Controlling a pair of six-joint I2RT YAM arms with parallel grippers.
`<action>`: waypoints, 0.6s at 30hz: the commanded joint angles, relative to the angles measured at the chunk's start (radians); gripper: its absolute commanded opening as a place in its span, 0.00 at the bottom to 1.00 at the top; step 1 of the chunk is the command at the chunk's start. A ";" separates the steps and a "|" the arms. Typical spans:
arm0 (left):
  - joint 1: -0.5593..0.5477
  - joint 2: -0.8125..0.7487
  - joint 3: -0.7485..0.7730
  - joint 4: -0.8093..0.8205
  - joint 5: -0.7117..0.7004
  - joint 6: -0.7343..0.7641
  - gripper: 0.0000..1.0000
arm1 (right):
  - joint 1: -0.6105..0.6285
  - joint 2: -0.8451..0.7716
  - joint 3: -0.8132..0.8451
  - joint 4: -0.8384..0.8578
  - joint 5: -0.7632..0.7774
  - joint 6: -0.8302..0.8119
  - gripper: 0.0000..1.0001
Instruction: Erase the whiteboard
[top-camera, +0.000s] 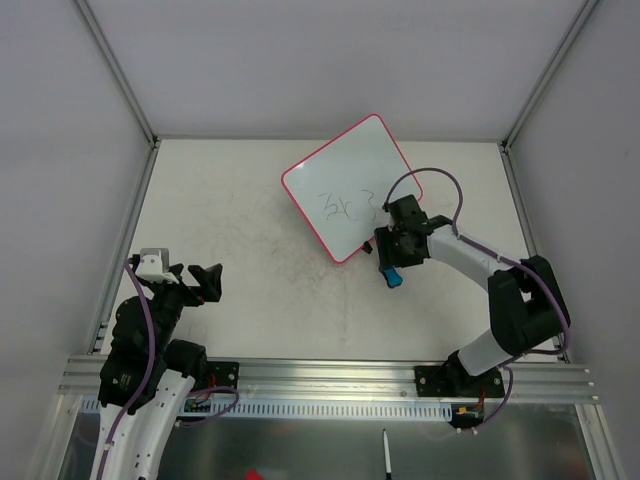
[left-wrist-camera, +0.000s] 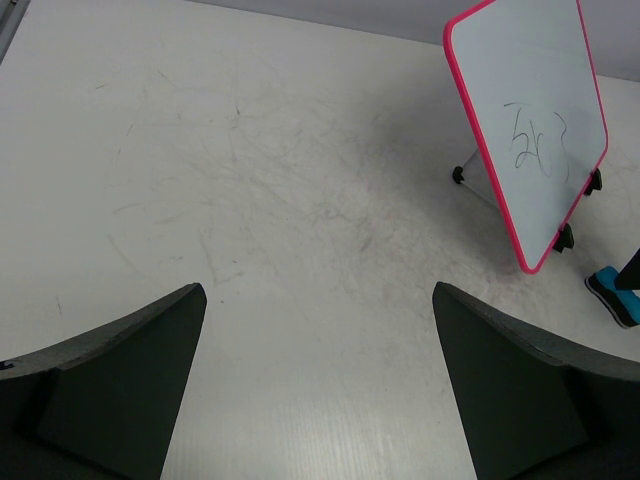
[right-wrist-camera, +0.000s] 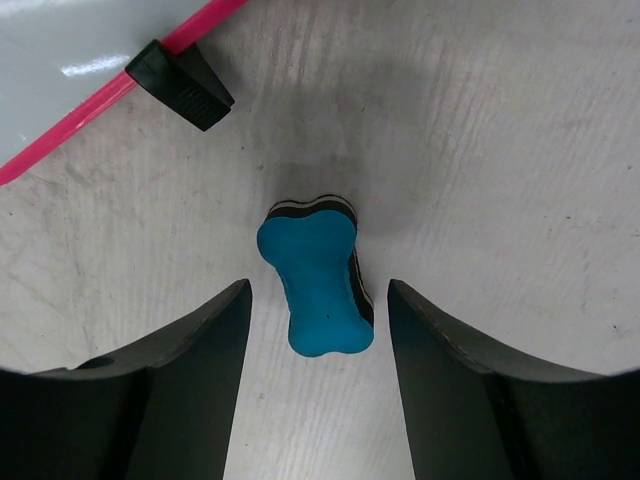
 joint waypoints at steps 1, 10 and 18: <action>-0.004 -0.011 0.001 0.018 -0.009 0.013 0.99 | 0.011 0.023 -0.026 0.035 0.016 0.005 0.60; -0.005 -0.016 0.001 0.018 -0.012 0.011 0.99 | 0.028 0.075 -0.064 0.083 0.042 0.025 0.56; -0.005 -0.017 -0.001 0.018 -0.012 0.010 0.99 | 0.028 0.053 -0.066 0.083 0.053 0.035 0.10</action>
